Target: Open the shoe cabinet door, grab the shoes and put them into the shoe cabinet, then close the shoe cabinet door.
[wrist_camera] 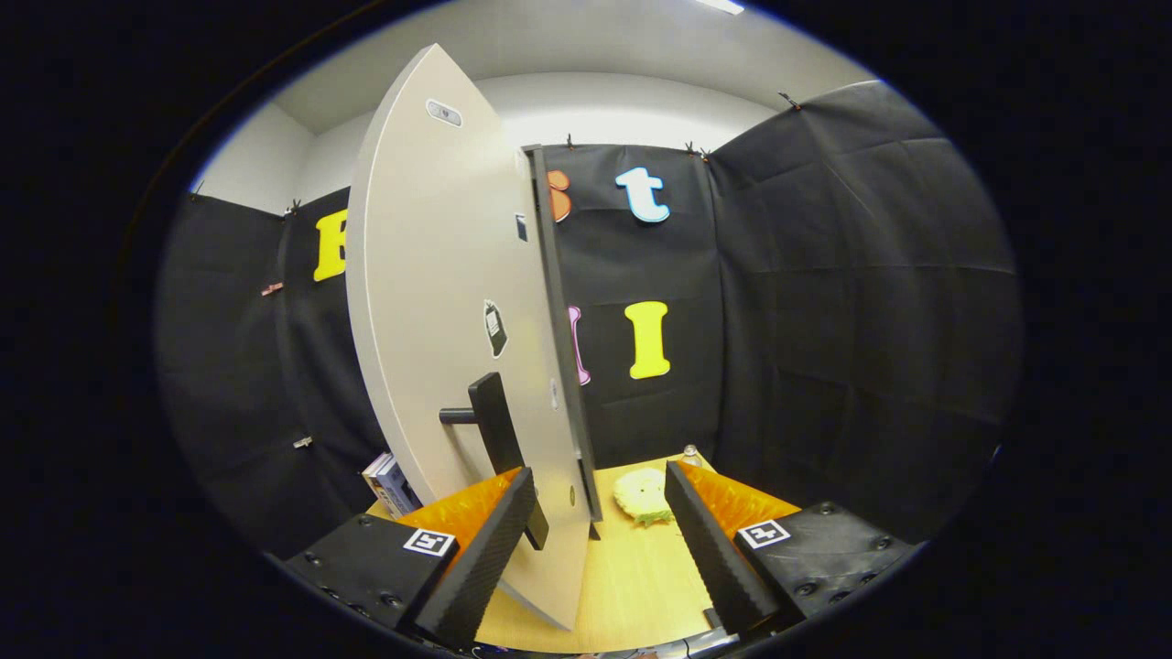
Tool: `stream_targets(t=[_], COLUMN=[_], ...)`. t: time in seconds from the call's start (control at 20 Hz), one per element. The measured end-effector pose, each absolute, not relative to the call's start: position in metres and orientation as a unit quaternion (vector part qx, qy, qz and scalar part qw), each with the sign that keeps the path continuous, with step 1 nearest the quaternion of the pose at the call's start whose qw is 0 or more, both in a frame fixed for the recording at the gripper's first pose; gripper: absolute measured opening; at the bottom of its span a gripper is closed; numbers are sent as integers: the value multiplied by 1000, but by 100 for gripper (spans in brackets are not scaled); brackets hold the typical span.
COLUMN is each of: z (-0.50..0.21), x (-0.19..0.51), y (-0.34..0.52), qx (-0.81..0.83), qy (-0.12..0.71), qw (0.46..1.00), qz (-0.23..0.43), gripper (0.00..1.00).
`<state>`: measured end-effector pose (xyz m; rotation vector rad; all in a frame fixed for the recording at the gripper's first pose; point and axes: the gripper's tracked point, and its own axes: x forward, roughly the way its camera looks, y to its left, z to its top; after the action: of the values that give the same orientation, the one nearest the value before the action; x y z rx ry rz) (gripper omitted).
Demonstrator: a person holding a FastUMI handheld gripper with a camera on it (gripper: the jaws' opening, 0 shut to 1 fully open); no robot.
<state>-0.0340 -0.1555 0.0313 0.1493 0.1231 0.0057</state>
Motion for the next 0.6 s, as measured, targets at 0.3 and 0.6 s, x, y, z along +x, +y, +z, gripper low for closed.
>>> stream_targets(t=[0.3, 0.6], z=[29, 18], x=[-20, -14], y=[-88, -29], qx=[92, 78], qy=[56, 52], qw=[994, 996], qz=[-3, 4], gripper=[96, 98])
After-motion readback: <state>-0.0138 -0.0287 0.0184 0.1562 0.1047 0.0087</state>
